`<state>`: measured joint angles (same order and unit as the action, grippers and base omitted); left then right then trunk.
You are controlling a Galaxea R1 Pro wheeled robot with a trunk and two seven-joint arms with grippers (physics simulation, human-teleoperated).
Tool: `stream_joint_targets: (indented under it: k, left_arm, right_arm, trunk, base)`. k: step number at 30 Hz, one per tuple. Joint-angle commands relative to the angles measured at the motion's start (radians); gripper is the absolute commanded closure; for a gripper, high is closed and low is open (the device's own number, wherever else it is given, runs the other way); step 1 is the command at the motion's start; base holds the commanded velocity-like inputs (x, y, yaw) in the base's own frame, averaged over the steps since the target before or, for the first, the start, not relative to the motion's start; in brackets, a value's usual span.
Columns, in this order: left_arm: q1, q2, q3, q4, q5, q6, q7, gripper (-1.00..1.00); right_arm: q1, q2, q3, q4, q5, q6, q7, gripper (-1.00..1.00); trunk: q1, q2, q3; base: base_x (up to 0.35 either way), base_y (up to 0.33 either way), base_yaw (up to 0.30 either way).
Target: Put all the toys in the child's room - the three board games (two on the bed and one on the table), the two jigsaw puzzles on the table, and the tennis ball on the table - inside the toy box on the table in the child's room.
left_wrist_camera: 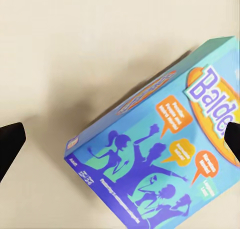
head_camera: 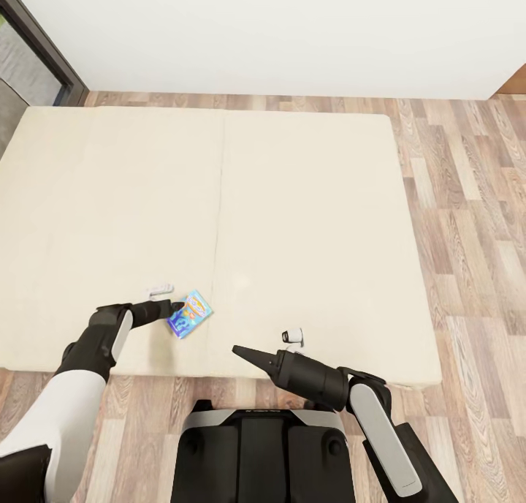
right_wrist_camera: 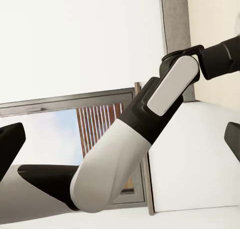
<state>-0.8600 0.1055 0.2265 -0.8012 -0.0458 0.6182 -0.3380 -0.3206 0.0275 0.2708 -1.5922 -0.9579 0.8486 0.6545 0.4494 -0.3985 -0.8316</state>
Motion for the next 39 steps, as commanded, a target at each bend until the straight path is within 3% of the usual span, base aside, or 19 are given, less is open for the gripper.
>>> stream_joint_targets:
  k: [1,18,39]
  left_arm:
    - [-0.001,-0.001,0.003,-0.001,-0.005,0.005,-0.007,-1.0]
    - [-0.004,-0.009,-0.001,-0.001,-0.003,-0.004,-0.009,-1.0]
    - [-0.004,-0.015,-0.004,-0.001,-0.003,-0.027,-0.009,-1.0]
  right_arm:
    - [0.0,0.0,-0.001,0.0,-0.002,0.006,0.0,-1.0]
    - [0.0,0.0,-0.001,0.0,-0.002,0.006,0.0,-1.0]
    - [0.0,0.002,-0.001,0.0,-0.002,0.006,0.0,-1.0]
  trunk:
    - [0.001,-0.001,-0.001]
    - [0.001,-0.001,-0.003]
    - [0.001,-0.001,-0.029]
  base:
    - [0.0,0.0,0.0]
    - [0.0,0.0,0.0]
    - [0.0,0.0,0.0]
